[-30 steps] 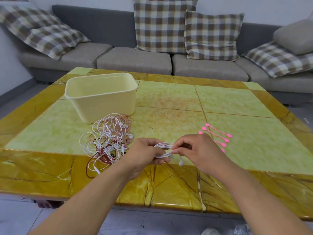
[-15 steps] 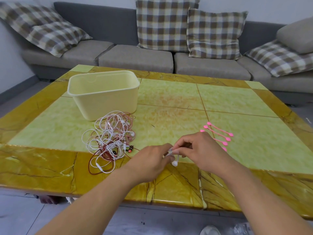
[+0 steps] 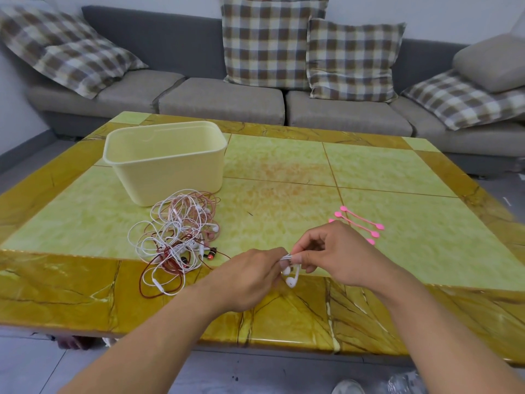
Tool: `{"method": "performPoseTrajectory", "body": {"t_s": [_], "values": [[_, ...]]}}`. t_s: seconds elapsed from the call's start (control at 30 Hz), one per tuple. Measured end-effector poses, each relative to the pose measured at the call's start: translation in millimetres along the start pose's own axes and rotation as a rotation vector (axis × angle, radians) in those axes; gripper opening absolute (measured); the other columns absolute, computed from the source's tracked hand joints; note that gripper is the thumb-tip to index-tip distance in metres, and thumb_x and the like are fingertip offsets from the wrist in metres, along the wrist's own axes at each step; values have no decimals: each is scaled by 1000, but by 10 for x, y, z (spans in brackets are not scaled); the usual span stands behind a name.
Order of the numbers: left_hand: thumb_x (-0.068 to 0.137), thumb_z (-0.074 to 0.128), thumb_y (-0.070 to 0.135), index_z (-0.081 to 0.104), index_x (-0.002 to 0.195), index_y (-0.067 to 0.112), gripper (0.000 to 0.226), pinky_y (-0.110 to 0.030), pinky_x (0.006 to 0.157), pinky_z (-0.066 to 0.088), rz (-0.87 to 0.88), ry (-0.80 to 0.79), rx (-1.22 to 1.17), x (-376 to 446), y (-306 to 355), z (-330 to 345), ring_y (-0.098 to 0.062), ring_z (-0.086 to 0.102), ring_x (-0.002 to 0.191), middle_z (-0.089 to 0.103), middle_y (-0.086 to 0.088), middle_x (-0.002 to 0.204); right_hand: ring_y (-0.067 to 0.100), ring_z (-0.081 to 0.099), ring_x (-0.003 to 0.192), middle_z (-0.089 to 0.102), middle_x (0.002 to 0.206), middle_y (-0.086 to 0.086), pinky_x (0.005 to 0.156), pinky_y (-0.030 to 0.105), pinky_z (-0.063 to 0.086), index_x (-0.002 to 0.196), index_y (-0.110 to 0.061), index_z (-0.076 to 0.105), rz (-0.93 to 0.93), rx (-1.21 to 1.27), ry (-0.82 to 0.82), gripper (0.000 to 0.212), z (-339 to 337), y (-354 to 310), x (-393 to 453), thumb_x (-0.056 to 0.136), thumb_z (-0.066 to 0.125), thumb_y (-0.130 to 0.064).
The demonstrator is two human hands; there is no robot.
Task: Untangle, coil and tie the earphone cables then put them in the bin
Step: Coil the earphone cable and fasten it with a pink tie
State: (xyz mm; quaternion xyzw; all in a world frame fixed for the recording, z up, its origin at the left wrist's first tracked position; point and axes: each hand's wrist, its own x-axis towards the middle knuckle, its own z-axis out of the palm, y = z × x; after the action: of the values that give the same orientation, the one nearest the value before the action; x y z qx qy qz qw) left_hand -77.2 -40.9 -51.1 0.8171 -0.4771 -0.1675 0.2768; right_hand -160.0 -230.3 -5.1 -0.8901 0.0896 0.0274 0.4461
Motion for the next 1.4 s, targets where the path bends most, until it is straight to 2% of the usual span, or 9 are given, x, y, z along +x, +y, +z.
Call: {"method": "performPoseTrajectory", "body": {"t_s": [0.23, 0.4, 0.53, 0.63, 0.77, 0.9, 1.0, 1.17, 1.4], "values": [[110, 39, 33, 55, 86, 7, 38, -32, 59, 34, -112, -80, -422, 46, 36, 6, -12, 37, 57, 46, 11, 62, 19, 75, 74, 78, 78, 2, 78, 33, 63, 87, -14, 79, -2, 145, 44, 3, -3, 32, -42, 84, 81, -14], [110, 40, 33, 51, 90, -7, 46, -29, 58, 32, -124, -52, -489, 81, 67, 8, -16, 35, 59, 44, 3, 62, 15, 73, 74, 78, 81, -3, 73, 29, 59, 89, -18, 80, -56, 150, 102, 4, 27, 71, -33, 85, 80, -18], [110, 41, 30, 61, 96, -7, 44, -29, 59, 33, -162, -125, -707, 90, 72, -5, -14, 36, 58, 42, -2, 63, 14, 72, 73, 78, 81, -2, 69, 26, 57, 88, -19, 80, -79, 175, 128, 4, 44, 76, -14, 85, 80, -16], [102, 44, 49, 65, 110, -5, 58, -28, 59, 33, -173, -172, -753, 81, 141, -14, -14, 33, 59, 40, 3, 63, 14, 73, 72, 78, 79, -4, 71, 28, 60, 87, -17, 80, -79, 157, 118, 3, 42, 65, -18, 85, 80, -15], [94, 63, 53, 69, 89, 34, 21, -34, 66, 36, -78, -220, -529, 42, 198, -65, -17, 38, 67, 42, 2, 70, 16, 72, 69, 78, 78, -3, 73, 33, 61, 88, -18, 80, -57, 111, 101, 4, 3, 78, -10, 85, 81, -16], [102, 56, 40, 59, 125, 1, 45, -34, 71, 46, -62, -295, -541, 24, 191, -56, -17, 44, 74, 43, -1, 77, 15, 67, 65, 77, 79, 1, 69, 29, 59, 89, -16, 80, -54, 124, 0, 4, -87, 108, -46, 84, 81, -15], [105, 51, 30, 61, 127, 6, 33, -24, 69, 45, -39, -311, -571, 8, 198, -88, -9, 44, 69, 44, 12, 70, 18, 66, 67, 77, 81, 8, 68, 29, 57, 90, -12, 80, -66, 200, -29, 7, -137, 141, -81, 83, 81, -12], [109, 41, 19, 49, 130, -10, 37, -22, 67, 40, -50, -332, -723, 20, 138, -149, -9, 34, 65, 36, 6, 72, 21, 65, 68, 77, 82, 13, 65, 25, 55, 91, -3, 78, -104, 310, -31, 8, -168, 173, -94, 83, 77, -3], [110, 40, 24, 69, 113, 20, 30, -27, 60, 34, -167, -173, -723, 88, 100, -40, -11, 32, 61, 34, 10, 65, 23, 72, 74, 79, 84, 5, 71, 30, 60, 93, -11, 80, -118, 248, 71, 9, -63, 227, -98, 84, 79, -9]]}}
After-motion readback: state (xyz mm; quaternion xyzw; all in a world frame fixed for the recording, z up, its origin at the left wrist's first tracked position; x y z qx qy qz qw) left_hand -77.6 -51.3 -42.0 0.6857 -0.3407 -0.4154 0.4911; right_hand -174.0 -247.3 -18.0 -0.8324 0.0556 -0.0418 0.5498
